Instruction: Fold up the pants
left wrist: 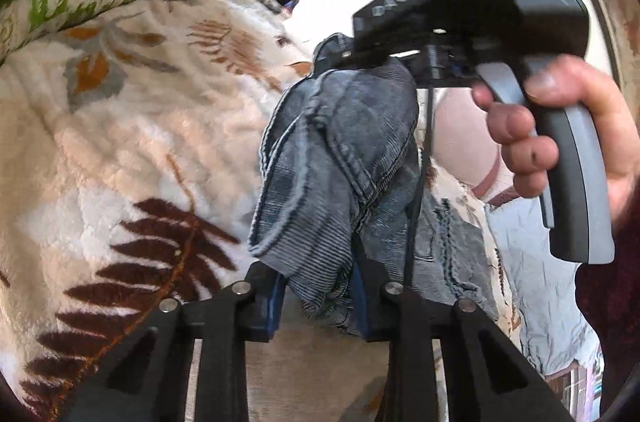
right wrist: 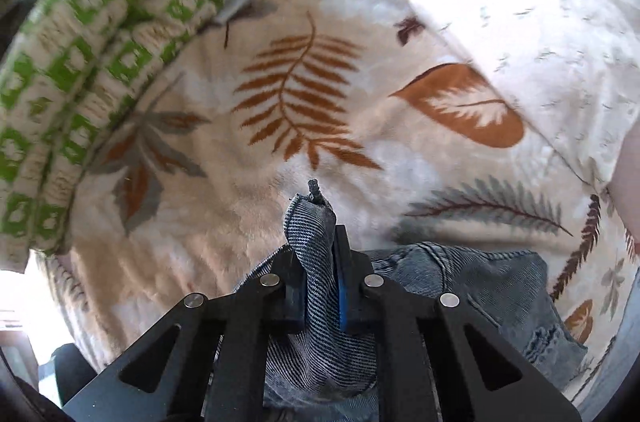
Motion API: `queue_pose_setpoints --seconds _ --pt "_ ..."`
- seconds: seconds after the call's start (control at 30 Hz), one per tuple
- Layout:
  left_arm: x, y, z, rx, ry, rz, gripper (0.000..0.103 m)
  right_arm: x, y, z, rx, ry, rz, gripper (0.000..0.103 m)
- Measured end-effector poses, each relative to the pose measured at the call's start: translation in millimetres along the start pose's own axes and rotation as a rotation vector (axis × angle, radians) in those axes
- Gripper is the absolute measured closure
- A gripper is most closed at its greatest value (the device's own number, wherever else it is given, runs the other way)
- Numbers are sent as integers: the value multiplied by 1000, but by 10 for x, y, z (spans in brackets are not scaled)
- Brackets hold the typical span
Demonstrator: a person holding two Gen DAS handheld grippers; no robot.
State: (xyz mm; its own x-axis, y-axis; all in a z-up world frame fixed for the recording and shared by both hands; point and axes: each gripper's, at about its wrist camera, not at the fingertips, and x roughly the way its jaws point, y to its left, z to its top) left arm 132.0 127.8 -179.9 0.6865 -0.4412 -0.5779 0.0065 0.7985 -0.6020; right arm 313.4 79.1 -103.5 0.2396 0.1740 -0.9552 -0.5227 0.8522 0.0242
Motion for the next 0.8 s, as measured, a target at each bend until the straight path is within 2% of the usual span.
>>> queue_pose_setpoints --seconds 0.3,0.4,0.57,0.8 --pt "-115 -477 93 144 -36 -158 77 -737 -486 -391 104 -195 78 94" --pt "-104 -796 113 217 -41 -198 77 -933 -774 -574 157 -268 96 94" --pt "139 -1385 90 312 21 -266 77 -1190 -1443 -927 263 -340 128 94" --pt "738 -2198 -114 392 155 -330 77 -1193 -2405 -1465 409 -378 142 94"
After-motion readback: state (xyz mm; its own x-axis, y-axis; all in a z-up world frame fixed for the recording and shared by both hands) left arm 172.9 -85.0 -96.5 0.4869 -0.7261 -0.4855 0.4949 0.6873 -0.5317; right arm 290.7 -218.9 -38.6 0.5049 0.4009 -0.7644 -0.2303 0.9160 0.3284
